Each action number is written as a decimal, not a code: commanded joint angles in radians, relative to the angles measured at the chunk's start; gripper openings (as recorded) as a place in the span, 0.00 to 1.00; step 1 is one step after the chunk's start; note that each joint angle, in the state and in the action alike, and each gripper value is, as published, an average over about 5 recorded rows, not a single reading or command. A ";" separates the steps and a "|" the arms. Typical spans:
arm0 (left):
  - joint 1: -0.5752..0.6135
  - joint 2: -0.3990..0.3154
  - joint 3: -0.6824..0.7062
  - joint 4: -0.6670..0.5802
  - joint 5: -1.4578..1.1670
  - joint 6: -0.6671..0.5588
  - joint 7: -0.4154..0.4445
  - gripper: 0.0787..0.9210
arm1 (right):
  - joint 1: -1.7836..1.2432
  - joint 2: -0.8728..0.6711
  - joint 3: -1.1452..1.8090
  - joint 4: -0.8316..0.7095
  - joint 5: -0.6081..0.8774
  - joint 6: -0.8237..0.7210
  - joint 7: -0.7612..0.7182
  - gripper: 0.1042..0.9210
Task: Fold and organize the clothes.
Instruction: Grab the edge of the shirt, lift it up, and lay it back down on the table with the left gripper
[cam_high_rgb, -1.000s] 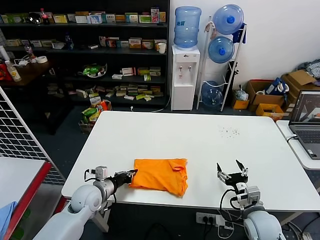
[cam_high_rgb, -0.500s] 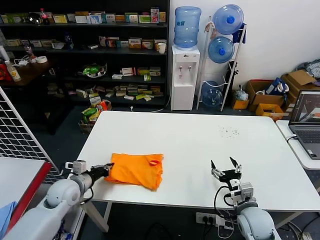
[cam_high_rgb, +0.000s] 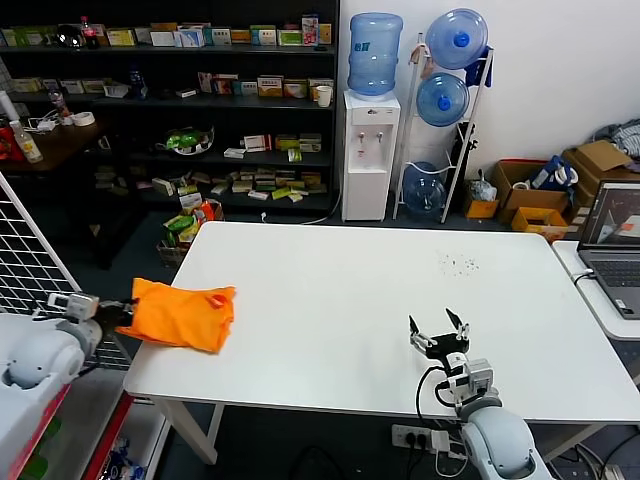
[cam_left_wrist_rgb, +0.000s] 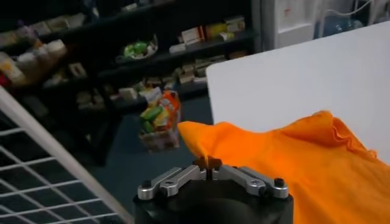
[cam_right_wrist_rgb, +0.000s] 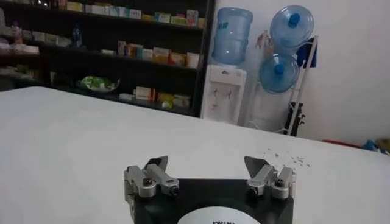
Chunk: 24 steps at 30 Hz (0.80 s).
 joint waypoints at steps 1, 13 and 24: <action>-0.026 0.253 -0.026 0.045 0.049 -0.026 0.014 0.03 | 0.015 0.000 -0.008 -0.009 0.006 0.006 0.000 0.88; -0.058 0.189 0.043 -0.050 0.062 -0.020 -0.002 0.03 | 0.008 0.016 -0.011 -0.034 -0.008 0.020 0.000 0.88; -0.092 0.169 0.064 -0.016 0.129 -0.051 0.010 0.03 | -0.001 0.023 -0.009 -0.036 -0.018 0.025 -0.001 0.88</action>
